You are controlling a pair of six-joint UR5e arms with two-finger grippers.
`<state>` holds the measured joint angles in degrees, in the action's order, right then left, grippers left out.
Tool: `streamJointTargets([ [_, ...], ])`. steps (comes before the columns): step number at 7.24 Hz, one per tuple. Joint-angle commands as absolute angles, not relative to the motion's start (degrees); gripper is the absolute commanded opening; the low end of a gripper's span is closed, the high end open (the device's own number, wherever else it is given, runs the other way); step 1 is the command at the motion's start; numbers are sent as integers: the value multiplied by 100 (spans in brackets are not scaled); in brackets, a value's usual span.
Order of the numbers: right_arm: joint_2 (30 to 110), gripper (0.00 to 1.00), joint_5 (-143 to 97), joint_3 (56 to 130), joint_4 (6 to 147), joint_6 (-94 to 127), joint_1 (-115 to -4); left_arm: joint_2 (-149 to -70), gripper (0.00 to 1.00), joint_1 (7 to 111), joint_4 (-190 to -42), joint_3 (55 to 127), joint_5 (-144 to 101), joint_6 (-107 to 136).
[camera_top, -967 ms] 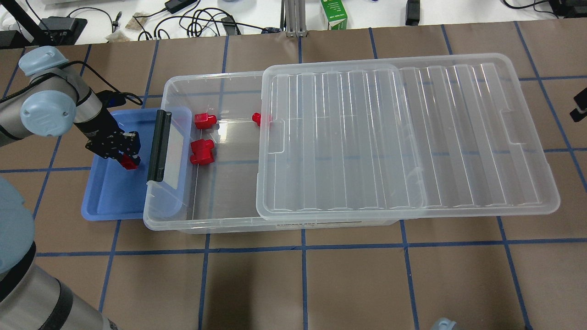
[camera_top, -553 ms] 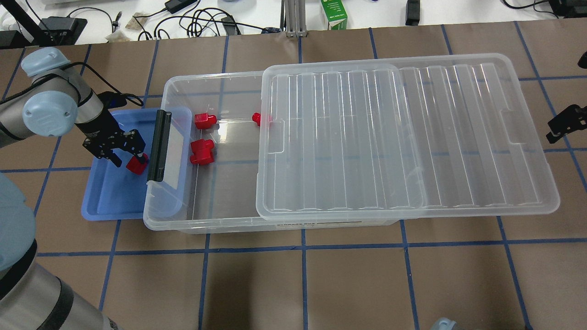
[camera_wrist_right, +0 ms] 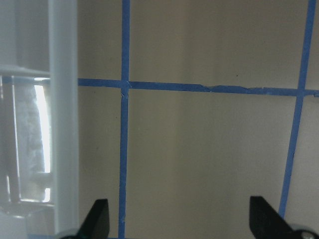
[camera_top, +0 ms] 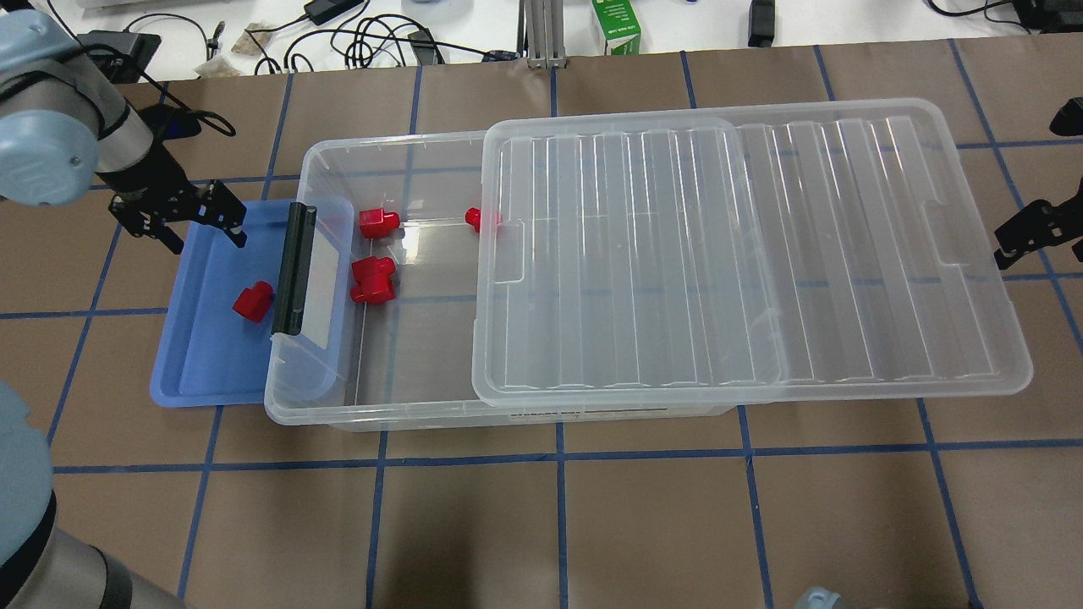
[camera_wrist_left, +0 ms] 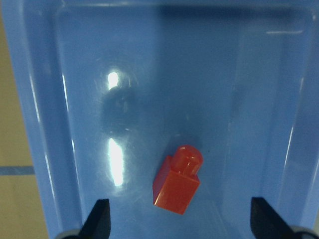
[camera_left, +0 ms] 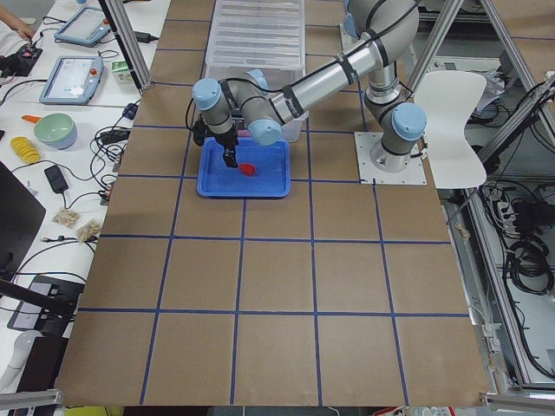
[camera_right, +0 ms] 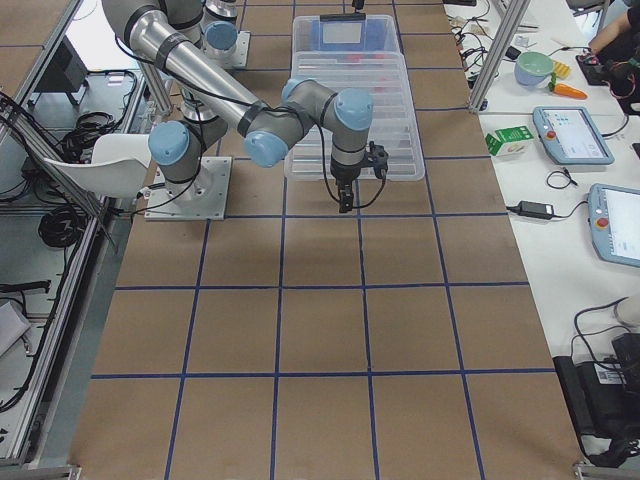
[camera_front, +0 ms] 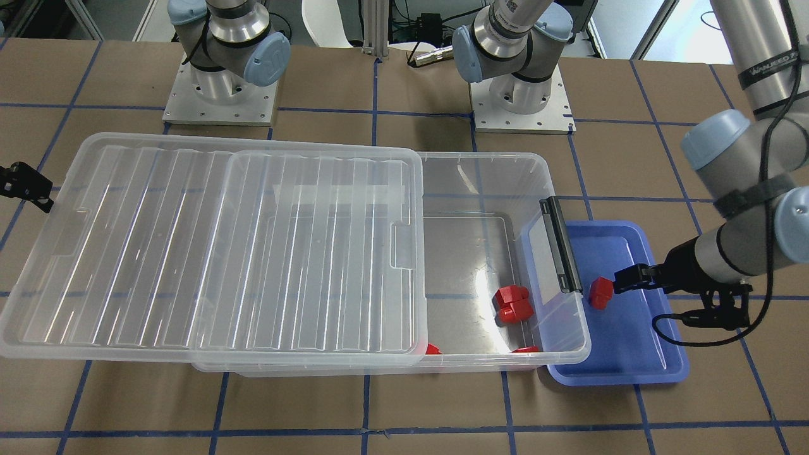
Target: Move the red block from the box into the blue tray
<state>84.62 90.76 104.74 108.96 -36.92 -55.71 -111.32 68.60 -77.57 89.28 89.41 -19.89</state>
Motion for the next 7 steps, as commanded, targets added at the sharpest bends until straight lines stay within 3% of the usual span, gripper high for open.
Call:
streamJointTargets([
  [1, 8429, 100, 9062, 10477, 10890, -3490, -5659, -10506, 100, 7160, -8644, 8264, 8947, -1463],
  [4, 8437, 100, 9070, 10485, 10951, -3043, -6134, -9670, 100, 8268, -9419, 8024, 8948, -731],
  [7, 8438, 100, 9070, 10503, 10951, -2411, -6634, -9290, 100, 9023, -9615, 8313, 9008, 69],
])
